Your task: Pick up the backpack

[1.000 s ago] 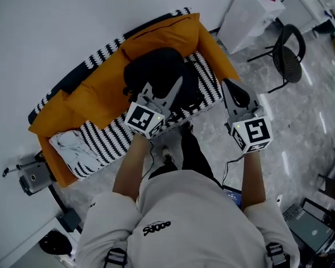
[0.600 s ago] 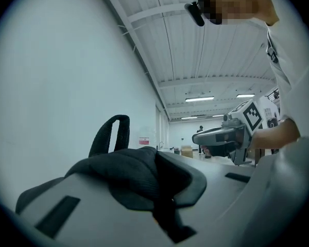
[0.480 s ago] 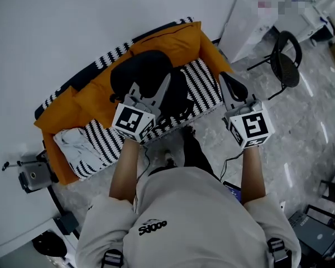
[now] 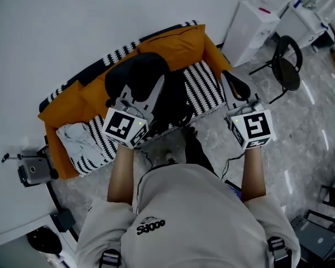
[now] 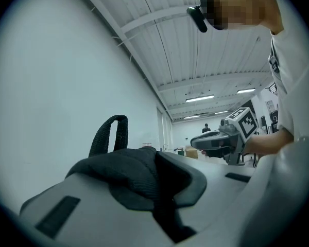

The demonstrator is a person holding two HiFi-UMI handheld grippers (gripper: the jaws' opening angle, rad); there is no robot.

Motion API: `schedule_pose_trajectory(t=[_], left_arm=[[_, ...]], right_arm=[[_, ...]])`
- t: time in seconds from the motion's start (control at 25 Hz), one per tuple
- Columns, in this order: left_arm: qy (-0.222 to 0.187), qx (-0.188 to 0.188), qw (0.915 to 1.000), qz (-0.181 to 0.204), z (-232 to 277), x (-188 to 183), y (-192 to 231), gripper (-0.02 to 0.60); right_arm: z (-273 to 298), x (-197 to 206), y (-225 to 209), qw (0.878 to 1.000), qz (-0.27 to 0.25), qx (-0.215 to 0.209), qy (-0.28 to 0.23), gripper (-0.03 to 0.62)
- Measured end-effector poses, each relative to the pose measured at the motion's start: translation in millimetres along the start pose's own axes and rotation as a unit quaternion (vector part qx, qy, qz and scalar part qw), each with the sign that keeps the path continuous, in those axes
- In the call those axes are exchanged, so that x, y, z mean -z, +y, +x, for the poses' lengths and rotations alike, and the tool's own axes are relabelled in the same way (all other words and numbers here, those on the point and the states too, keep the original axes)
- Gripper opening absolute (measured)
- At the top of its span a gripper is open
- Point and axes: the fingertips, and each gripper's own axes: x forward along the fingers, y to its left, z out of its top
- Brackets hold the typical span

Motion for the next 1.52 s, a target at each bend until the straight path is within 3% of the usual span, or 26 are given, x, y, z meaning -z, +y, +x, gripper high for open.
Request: schedule_pose_trajectory(t=[0.6, 1.52], left_arm=[[-0.01, -0.01, 0.9999, 0.001, -53.6, -12.3, -16.2, 0.035], [-0.006, -0.003, 1.0, -0.006, -51.9, -5.8, -5.4, 0.035]], right_arm=[[-23.5, -6.9, 32.2, 1.0, -0.005, 0.003, 0.007, 0.034], [-10.4, -5.5, 42.2, 1.0, -0.007, -0.004, 0.015, 0.034]])
